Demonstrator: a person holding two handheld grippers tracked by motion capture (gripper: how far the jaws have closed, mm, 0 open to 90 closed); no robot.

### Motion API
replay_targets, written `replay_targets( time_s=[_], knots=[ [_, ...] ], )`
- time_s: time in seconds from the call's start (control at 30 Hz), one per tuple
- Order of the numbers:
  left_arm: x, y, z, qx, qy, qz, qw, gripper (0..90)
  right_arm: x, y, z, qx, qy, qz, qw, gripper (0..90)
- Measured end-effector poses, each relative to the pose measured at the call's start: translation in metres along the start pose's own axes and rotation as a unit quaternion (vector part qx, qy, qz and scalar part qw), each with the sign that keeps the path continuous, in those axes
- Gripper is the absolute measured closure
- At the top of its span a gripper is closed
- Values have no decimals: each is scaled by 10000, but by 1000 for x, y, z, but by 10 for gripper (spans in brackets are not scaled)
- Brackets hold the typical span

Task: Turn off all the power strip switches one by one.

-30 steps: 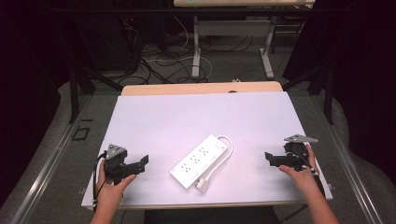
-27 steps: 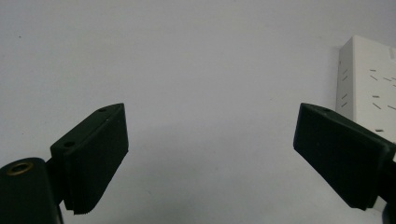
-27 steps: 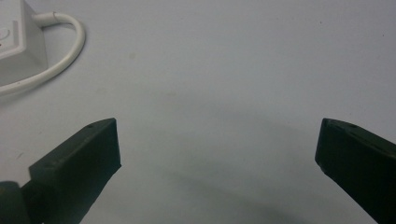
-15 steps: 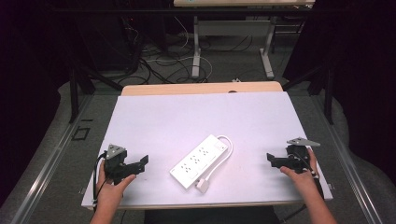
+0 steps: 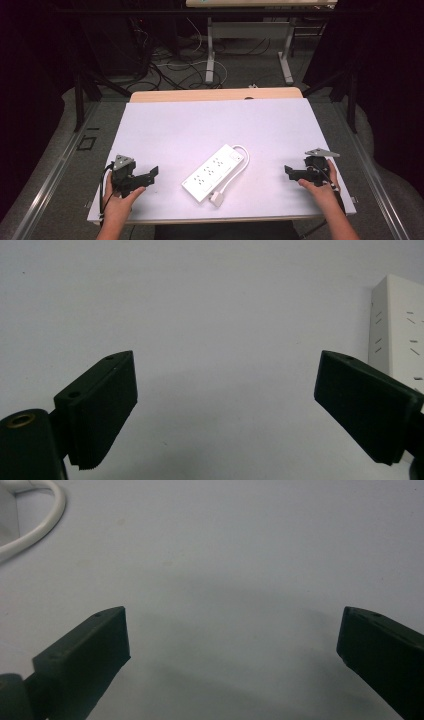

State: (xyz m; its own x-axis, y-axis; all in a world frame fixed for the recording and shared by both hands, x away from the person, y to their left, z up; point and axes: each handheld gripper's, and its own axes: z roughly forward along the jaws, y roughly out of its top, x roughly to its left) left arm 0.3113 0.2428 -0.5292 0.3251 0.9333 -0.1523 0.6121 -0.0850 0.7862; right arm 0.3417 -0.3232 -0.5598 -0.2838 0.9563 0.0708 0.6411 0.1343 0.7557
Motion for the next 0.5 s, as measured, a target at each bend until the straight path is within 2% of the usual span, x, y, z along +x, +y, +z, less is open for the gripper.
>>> replay_targets(
  time_s=[0.5],
  knots=[
    [1,0,0,8,6,4,10000,102,-1,0,0,-4,1,6,10000,0]
  ],
)
